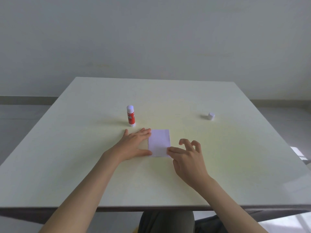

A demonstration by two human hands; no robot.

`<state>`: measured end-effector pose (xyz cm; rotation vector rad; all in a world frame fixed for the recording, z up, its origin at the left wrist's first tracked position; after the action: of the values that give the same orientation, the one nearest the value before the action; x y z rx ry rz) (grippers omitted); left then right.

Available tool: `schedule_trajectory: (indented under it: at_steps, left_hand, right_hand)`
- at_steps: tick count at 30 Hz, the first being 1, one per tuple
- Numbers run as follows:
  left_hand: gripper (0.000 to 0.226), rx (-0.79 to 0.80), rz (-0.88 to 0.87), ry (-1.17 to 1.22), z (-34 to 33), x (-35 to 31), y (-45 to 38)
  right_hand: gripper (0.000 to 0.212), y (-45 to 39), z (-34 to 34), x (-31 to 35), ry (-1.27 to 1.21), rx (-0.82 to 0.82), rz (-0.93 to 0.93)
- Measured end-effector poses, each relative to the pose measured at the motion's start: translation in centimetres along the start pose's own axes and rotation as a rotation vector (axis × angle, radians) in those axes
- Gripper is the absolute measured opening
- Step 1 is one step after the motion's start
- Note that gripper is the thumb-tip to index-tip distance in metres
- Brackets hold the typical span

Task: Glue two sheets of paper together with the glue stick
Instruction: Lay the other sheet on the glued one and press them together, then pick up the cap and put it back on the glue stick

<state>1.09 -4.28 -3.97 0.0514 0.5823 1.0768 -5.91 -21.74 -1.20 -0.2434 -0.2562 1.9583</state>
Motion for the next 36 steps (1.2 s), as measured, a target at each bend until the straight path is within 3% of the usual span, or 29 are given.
schedule_trajectory:
  at_steps: [12,24,29,36]
  left_hand:
    - [0.053,-0.204,-0.078,0.192,0.3,0.5,0.6]
    - [0.041,-0.258,-0.093,0.229,0.7,0.5,1.1]
    - [0.028,-0.430,-0.122,0.345,1.8,1.0,2.3]
    - [0.014,-0.798,-0.001,0.756,4.2,3.7,4.5]
  right_hand:
    - [0.031,-0.2,0.2,-0.3,-0.085,-0.059,-0.011]
    - [0.036,0.0,0.2,-1.2,-0.209,-0.107,-0.037]
    - [0.036,-0.6,0.9,-3.0,-0.275,-0.137,-0.128]
    - [0.035,-0.9,0.7,-9.5,-0.830,-0.251,-0.475]
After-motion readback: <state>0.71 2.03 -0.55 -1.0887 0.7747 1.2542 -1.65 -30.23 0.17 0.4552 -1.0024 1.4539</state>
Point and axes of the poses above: each hand's wrist, its own y-axis away from the middle knuckle, its own z-axis out of the back of the hand, x = y × z, the point moved 5 cm from there along -y, towards the middle knuckle, and after that the axes turned 9 degrees about x, right-handed, at the moved point
